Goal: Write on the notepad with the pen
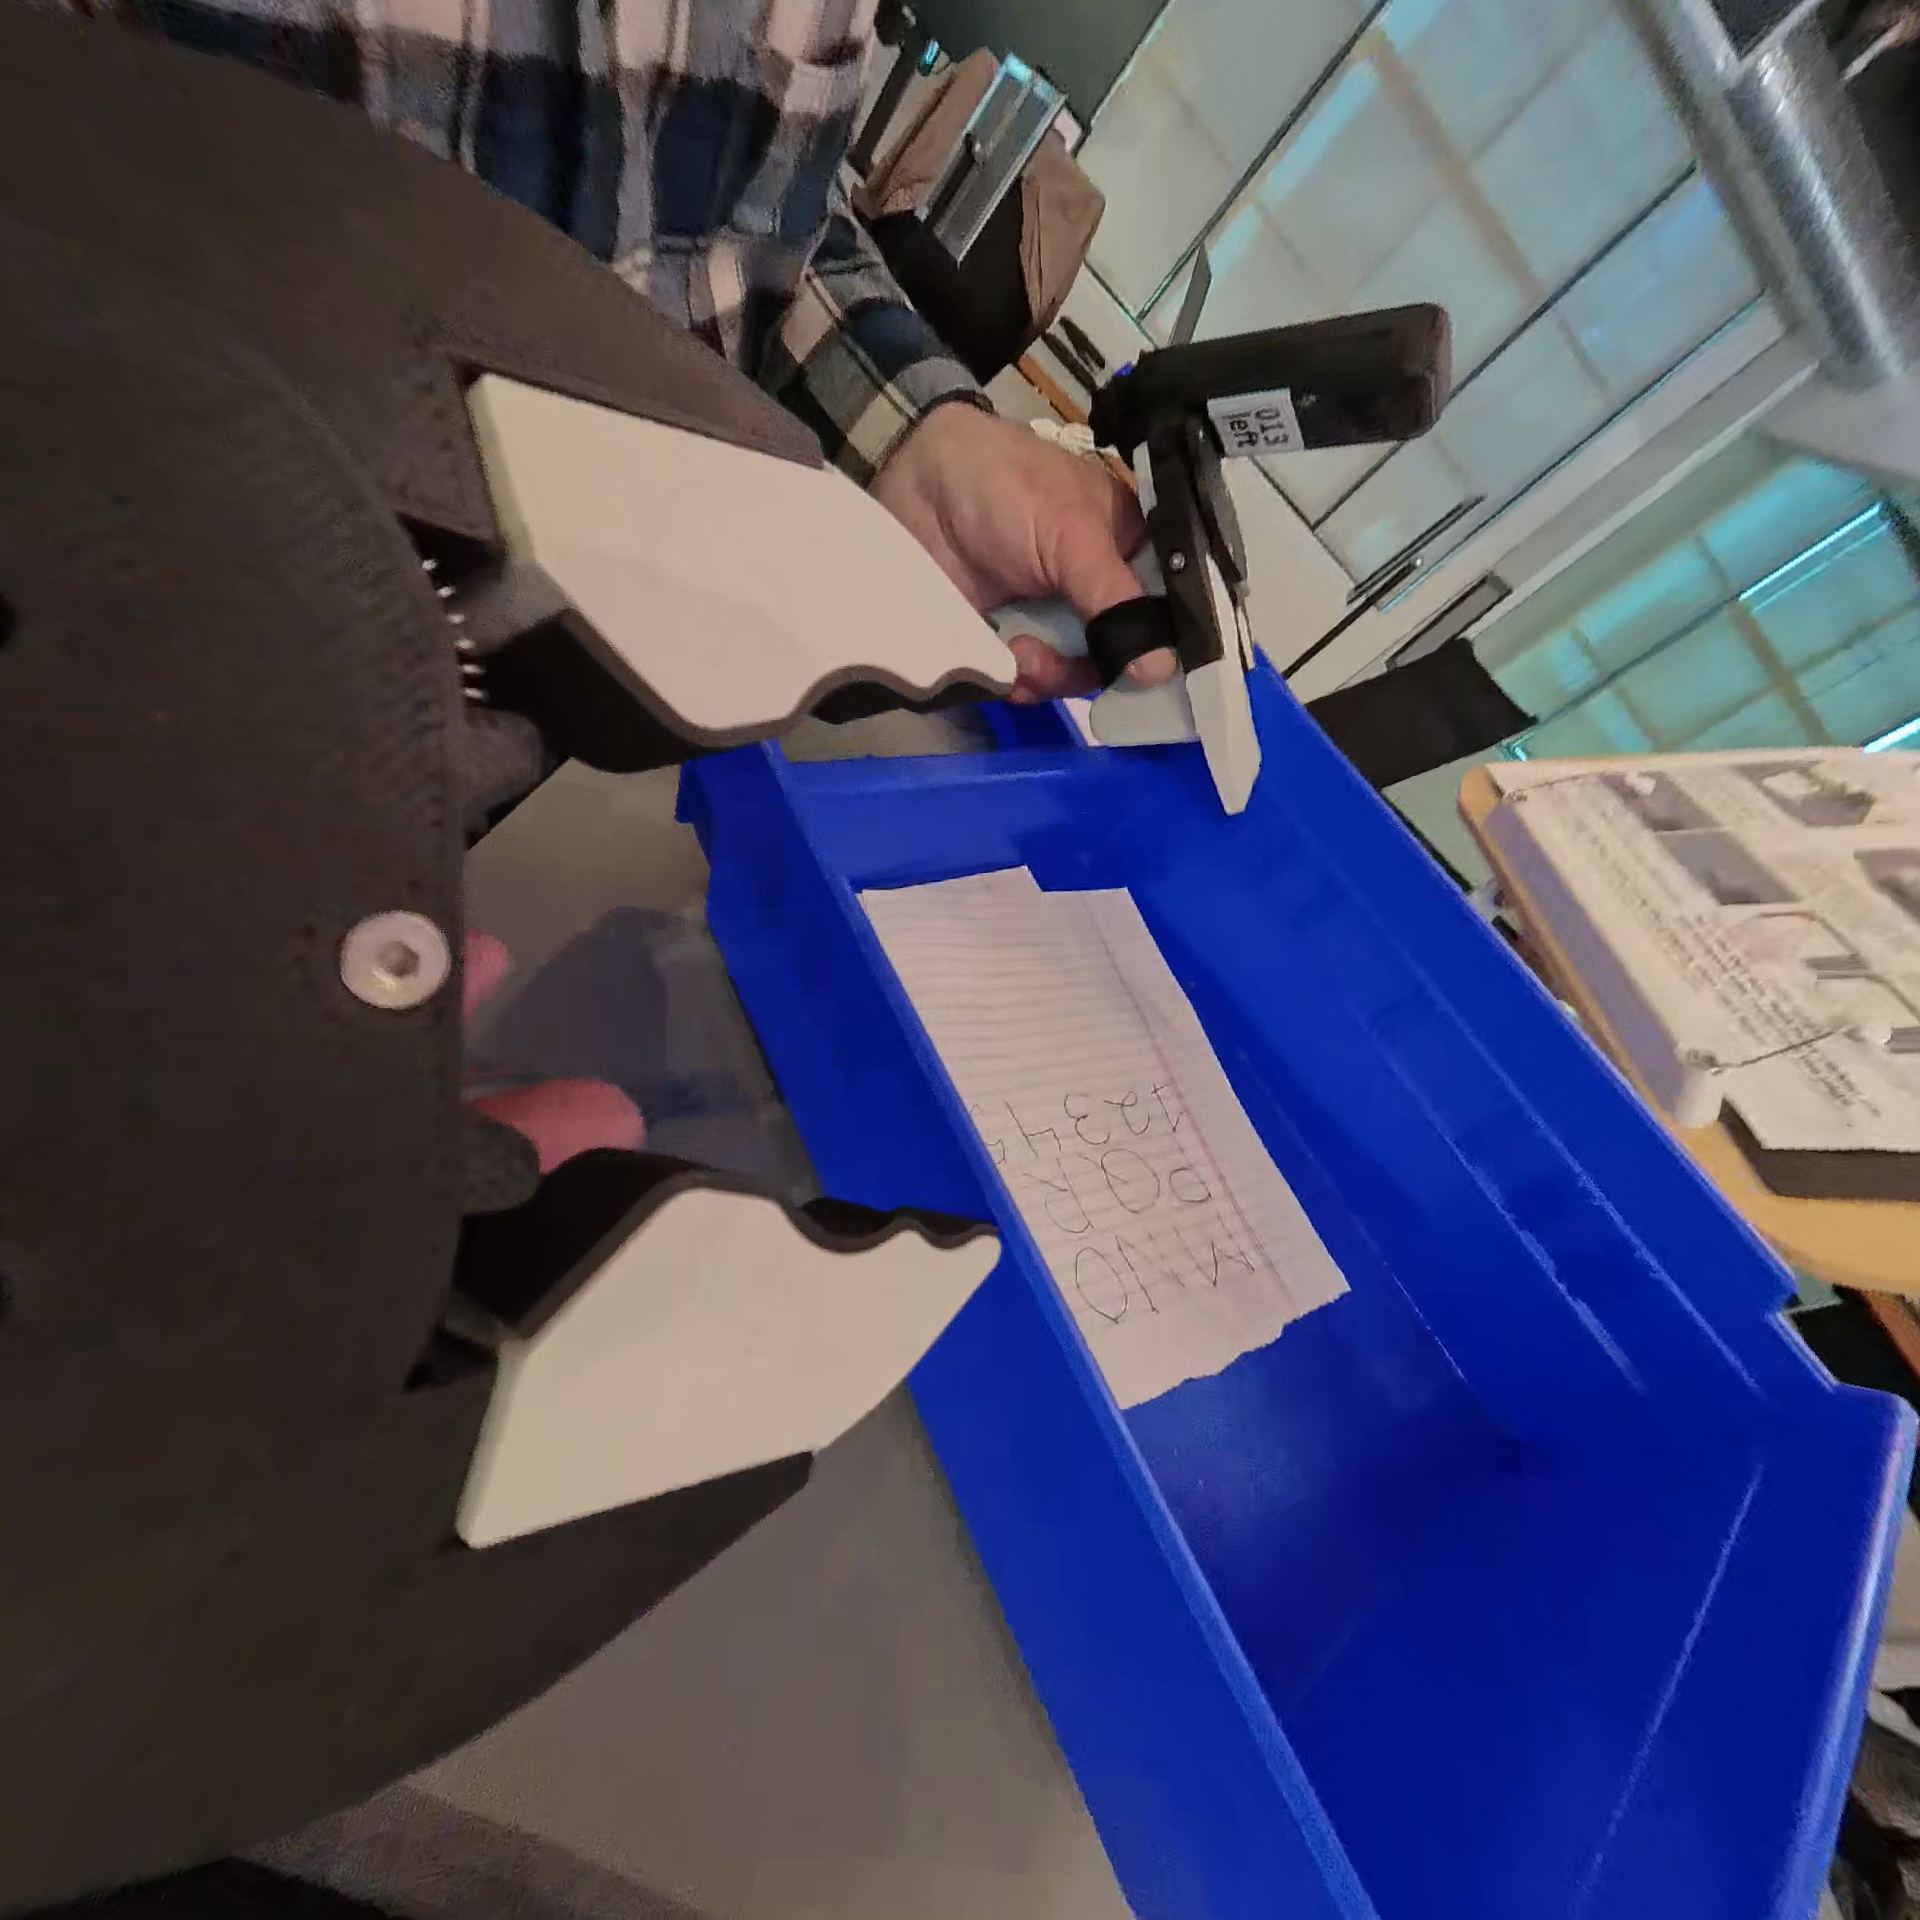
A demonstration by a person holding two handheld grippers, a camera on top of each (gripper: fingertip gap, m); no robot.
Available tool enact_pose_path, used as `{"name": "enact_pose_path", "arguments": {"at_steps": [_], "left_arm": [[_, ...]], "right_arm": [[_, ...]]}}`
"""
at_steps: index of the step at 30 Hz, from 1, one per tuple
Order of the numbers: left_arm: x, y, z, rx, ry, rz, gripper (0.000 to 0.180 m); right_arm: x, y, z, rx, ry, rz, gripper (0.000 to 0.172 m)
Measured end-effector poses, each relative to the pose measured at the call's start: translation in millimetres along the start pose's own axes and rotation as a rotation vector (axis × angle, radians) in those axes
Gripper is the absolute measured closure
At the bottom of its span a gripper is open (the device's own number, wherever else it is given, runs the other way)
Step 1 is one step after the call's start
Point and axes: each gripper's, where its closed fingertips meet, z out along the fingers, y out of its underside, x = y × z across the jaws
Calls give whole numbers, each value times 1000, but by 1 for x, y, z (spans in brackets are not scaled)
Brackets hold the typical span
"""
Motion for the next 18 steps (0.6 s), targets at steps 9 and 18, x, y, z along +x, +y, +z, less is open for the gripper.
{"name": "enact_pose_path", "arguments": {"at_steps": [9,18], "left_arm": [[15,10,8,24,90,-87,162],[49,36,21,-85,209,-101,131]], "right_arm": [[25,8,10,-126,143,-62,89],[61,-16,9,-237,183,-56,98]]}}
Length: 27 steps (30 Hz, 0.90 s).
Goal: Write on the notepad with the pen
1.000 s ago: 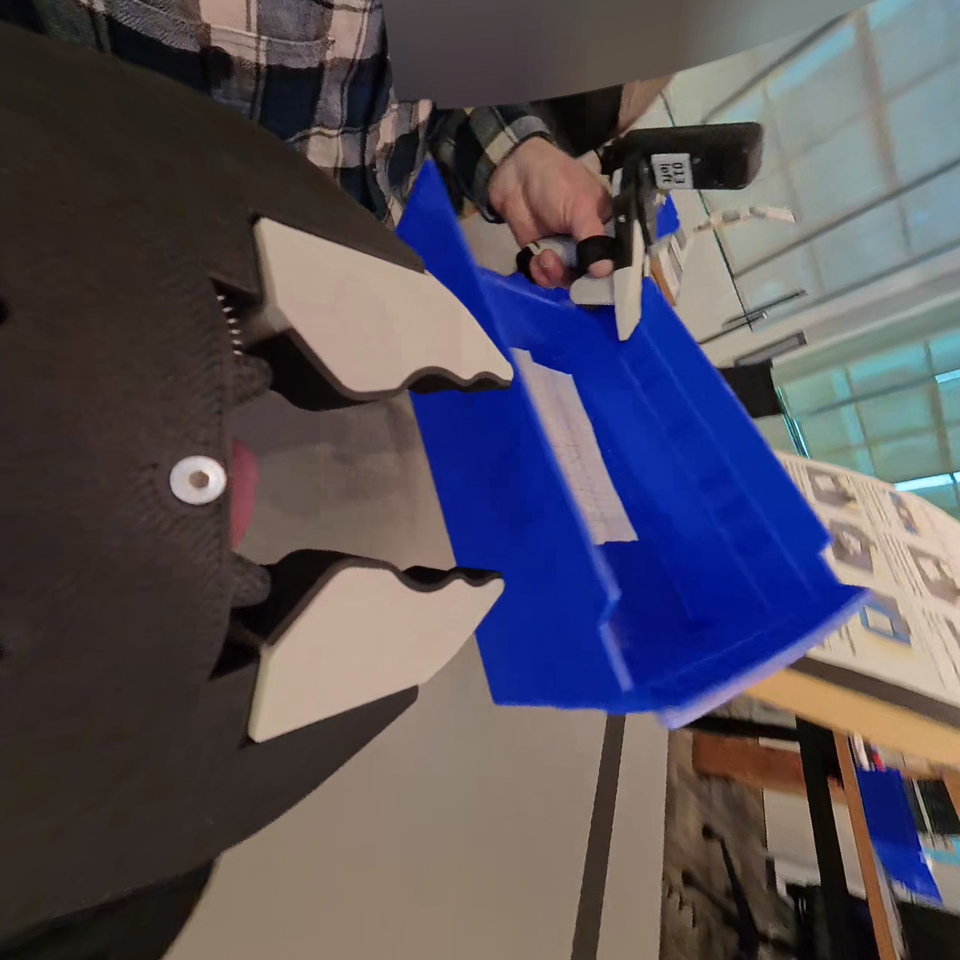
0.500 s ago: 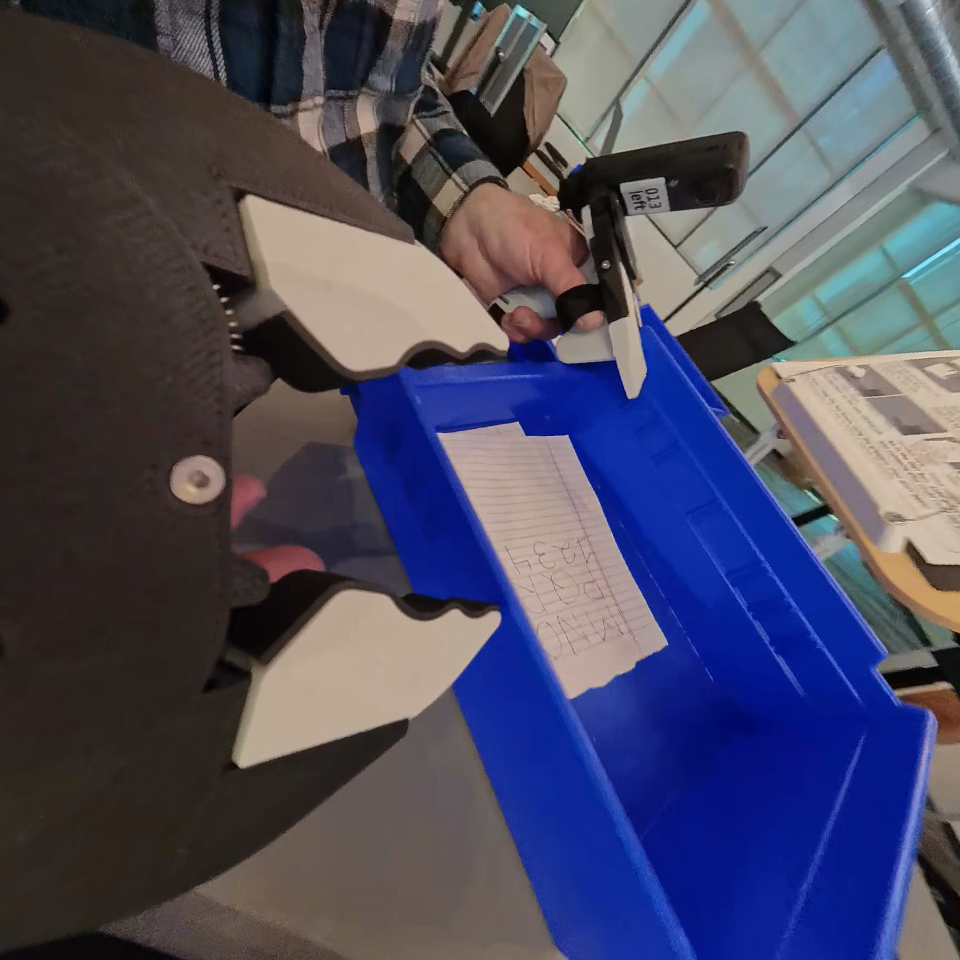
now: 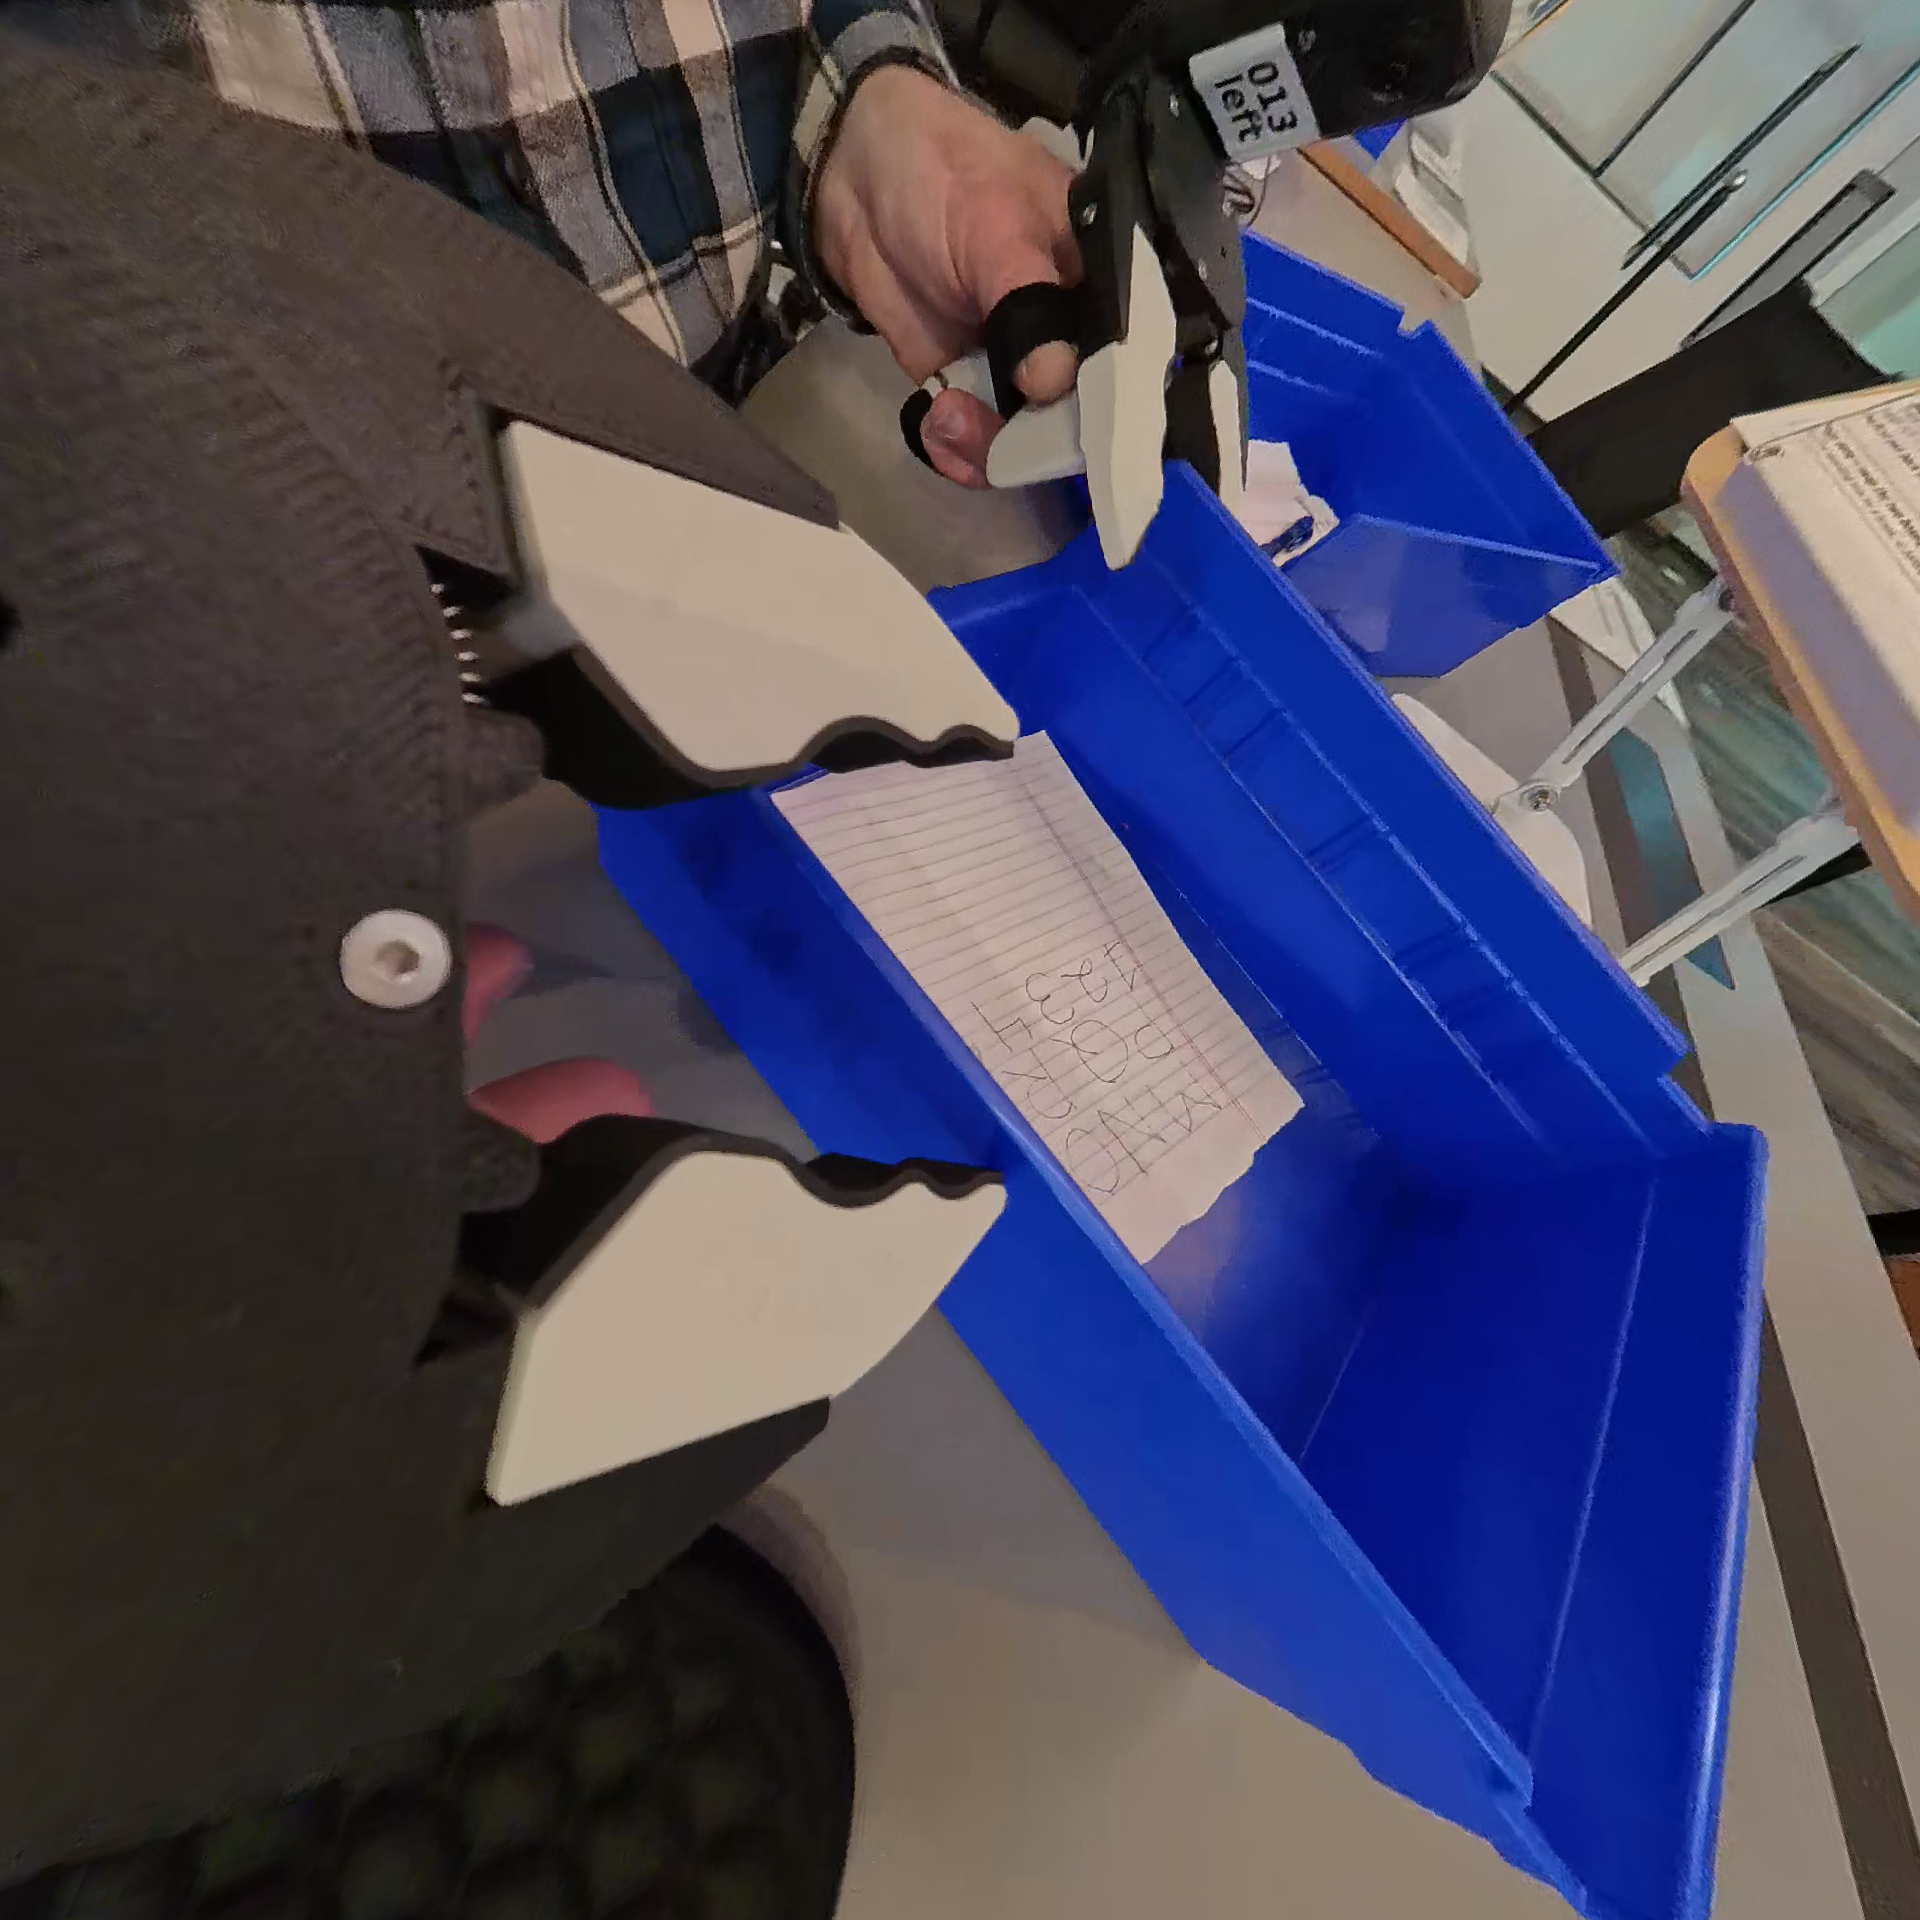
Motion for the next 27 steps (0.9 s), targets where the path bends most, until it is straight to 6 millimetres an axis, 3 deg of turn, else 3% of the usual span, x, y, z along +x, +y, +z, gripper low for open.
{"name": "enact_pose_path", "arguments": {"at_steps": [5,10,18,23,25,27], "left_arm": [[13,-6,17,-4,54,-18,114],[34,-12,46,-4,179,-91,122],[9,-41,98,18,176,-172,122],[-18,-63,127,45,162,-183,121],[-22,-67,129,33,170,-175,119],[-21,-75,110,55,147,-106,112]], "right_arm": [[29,-17,6,-58,-18,14,101],[80,-44,21,-107,95,-61,100],[136,-86,53,-151,138,-95,112],[167,-108,73,-161,164,-106,116],[172,-114,76,-168,153,-88,116],[172,-128,65,-128,197,-123,117]]}}
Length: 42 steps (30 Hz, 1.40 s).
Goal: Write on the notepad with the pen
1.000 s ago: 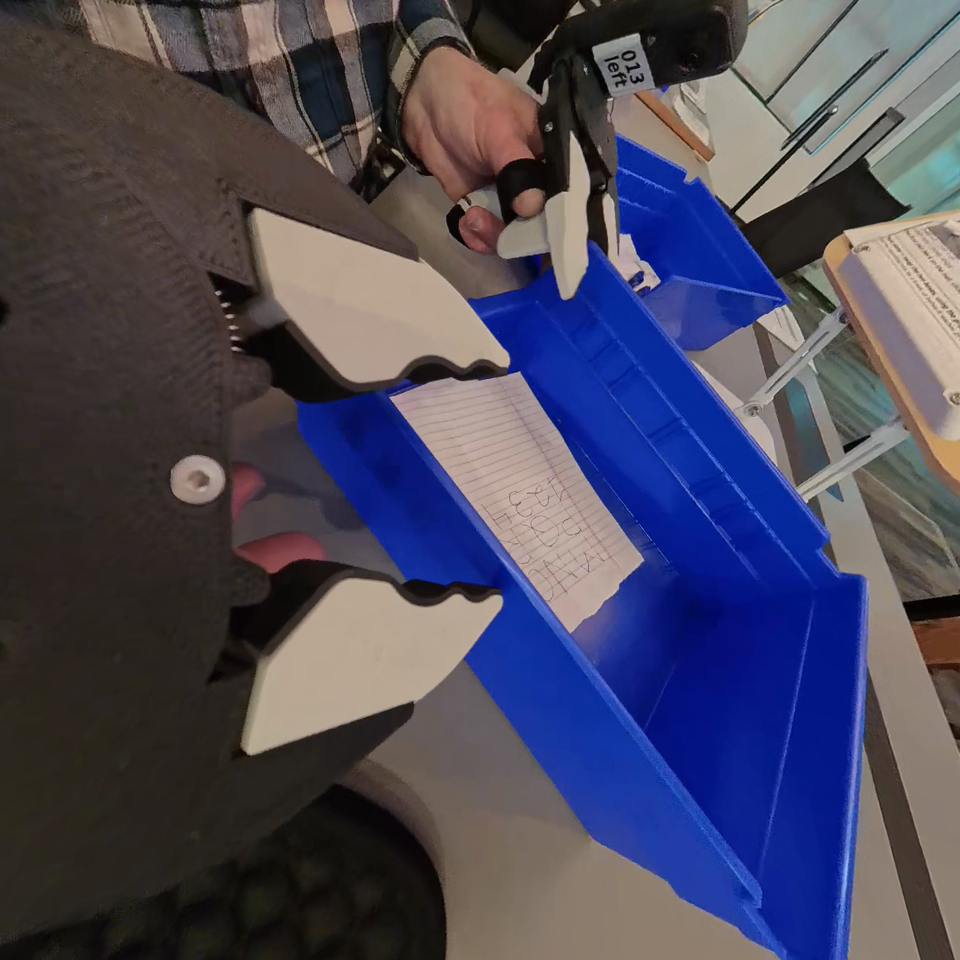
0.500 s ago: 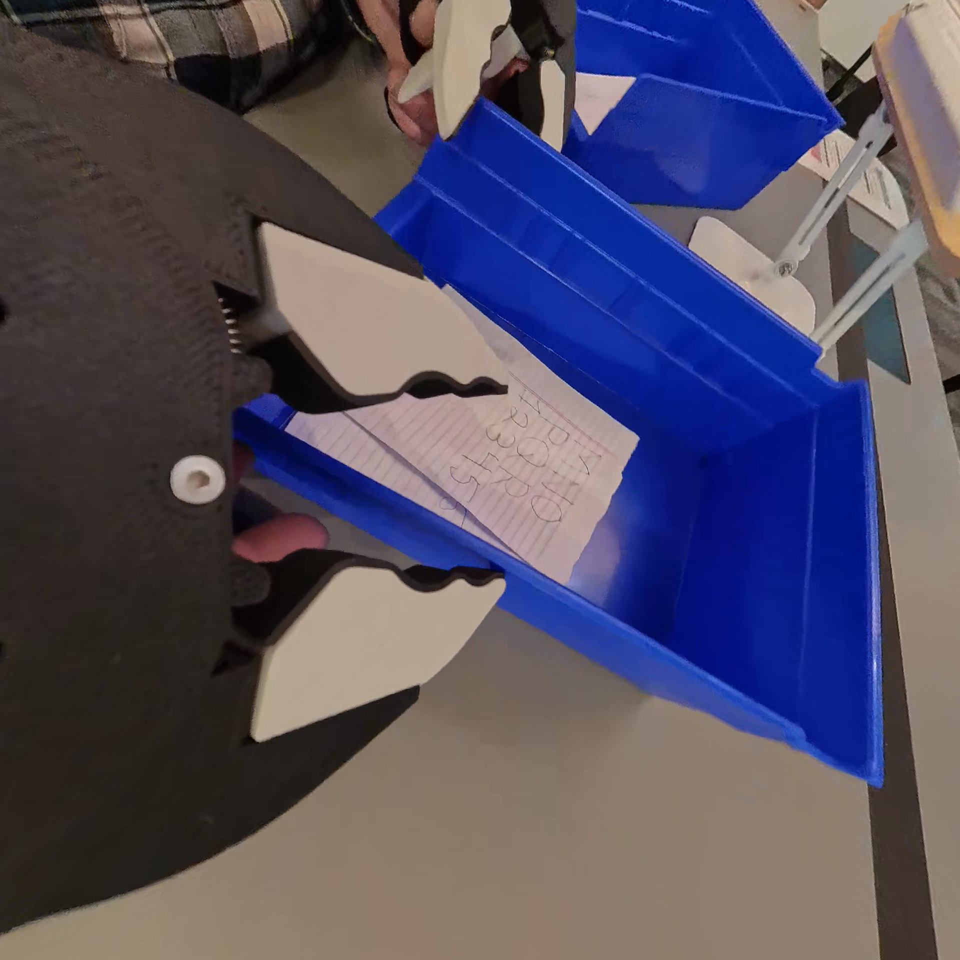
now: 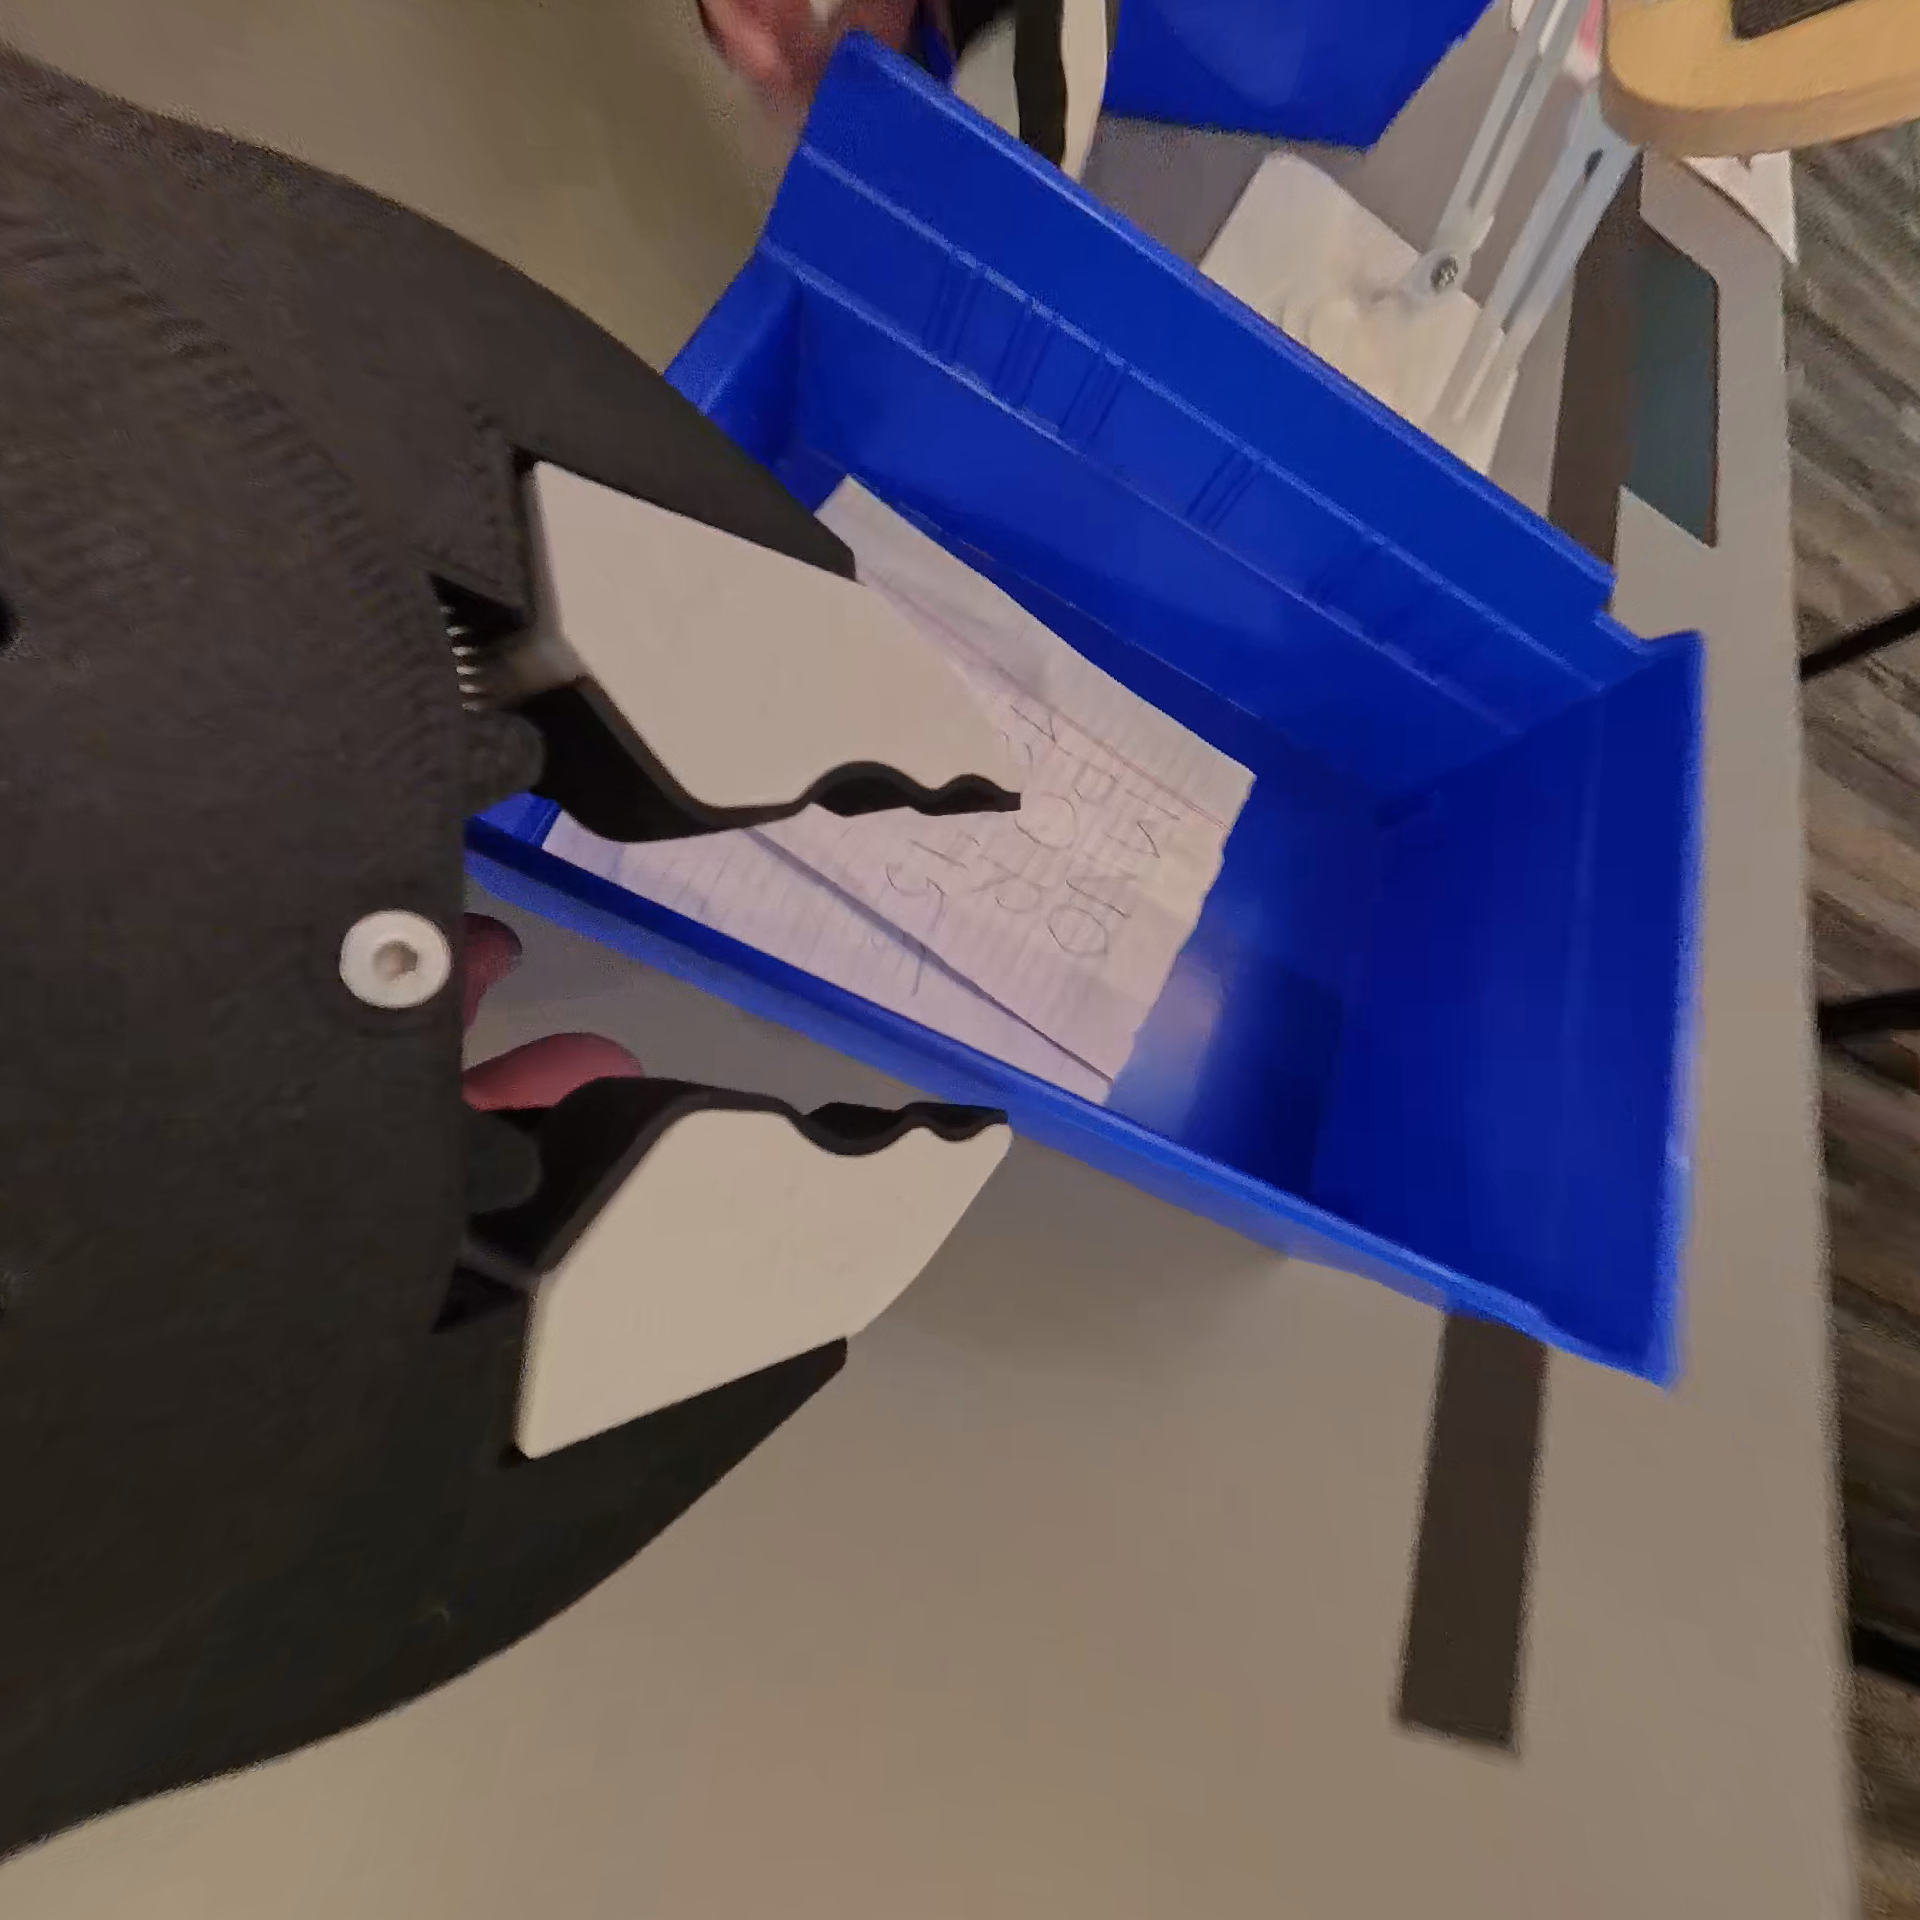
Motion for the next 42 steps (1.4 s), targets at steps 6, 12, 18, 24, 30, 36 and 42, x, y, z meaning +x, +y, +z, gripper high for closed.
{"name": "enact_pose_path", "arguments": {"at_steps": [6,12,18,24,30,36,42], "left_arm": [[27,-17,-123,-17,-74,231,118],[-48,-27,-289,-25,-555,291,118],[-70,44,-368,-4,-767,101,99],[-71,72,-368,53,-858,149,88],[-79,104,-360,-40,-812,54,107],[-114,96,-390,-104,-889,82,134],[-166,79,-426,-159,-930,71,153]], "right_arm": [[-94,-27,-45,140,-7,-300,121],[-279,29,9,25,-383,-438,114],[-347,70,78,-116,-486,-457,110],[-371,78,112,-135,-531,-435,122],[-390,78,124,-138,-538,-481,160],[-414,76,137,-145,-575,-505,156],[-447,69,160,-176,-599,-577,151]]}}
